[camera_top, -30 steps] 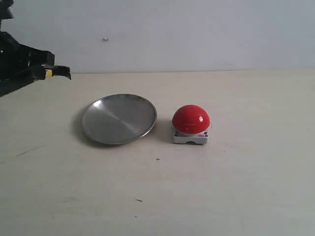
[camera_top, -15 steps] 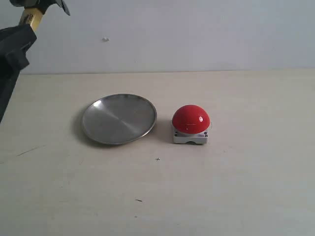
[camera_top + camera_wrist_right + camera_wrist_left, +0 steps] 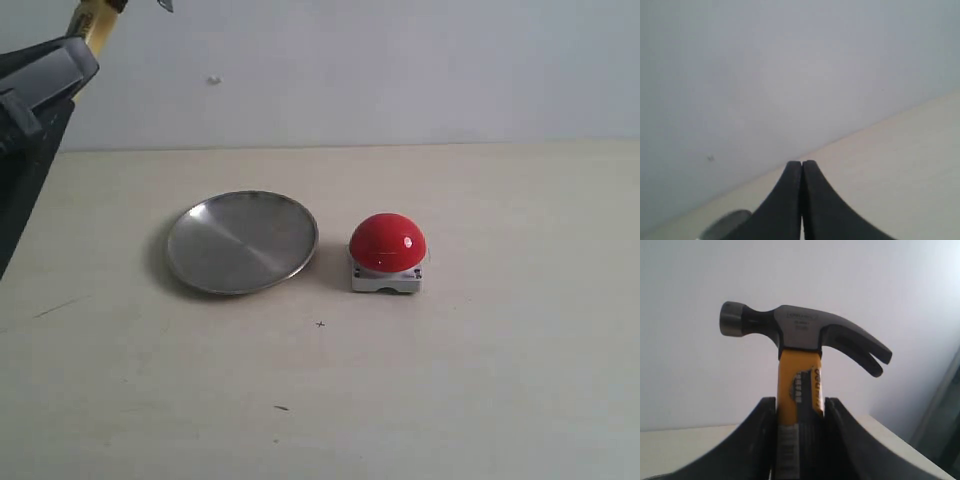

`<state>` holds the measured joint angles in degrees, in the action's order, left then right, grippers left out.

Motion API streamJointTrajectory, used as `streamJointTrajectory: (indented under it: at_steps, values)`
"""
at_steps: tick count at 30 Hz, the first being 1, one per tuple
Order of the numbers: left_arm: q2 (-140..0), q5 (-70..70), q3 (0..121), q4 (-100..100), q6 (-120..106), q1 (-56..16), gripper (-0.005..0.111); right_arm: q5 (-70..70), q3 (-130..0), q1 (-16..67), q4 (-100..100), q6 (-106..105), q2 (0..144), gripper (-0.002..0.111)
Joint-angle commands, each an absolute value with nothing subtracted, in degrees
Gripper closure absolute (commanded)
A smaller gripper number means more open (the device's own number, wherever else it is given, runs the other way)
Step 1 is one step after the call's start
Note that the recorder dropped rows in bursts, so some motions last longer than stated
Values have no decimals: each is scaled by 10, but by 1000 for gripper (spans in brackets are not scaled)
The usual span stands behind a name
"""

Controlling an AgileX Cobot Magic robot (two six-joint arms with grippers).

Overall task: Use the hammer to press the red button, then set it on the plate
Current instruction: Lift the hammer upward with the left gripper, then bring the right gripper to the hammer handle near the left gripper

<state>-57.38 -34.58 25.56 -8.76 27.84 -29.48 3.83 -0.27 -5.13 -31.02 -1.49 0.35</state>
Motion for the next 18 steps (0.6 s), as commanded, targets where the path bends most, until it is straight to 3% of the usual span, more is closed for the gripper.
streamJointTrajectory:
  at_steps: [1, 4, 6, 9, 12, 18]
  values:
    - [-567, -470, 266, -196, 345, -298, 107, 70, 0, -54, -440, 7, 0, 108]
    - [-568, -513, 266, -205, 361, -298, 107, 116, 0, -54, -475, 0, 0, 108]
    - [-582, -539, 267, -189, 347, -298, 107, 135, 0, -54, -605, -117, 0, 108]
    - [-637, -594, 267, -165, 299, -298, 107, 246, 0, -54, -978, -503, 0, 108]
    - [-713, -679, 267, -67, 248, -298, 107, 343, -5, -54, -999, -569, 0, 108]
    - [-782, -689, 297, 9, 178, -315, 107, 334, -10, -54, -999, -581, 16, 108]
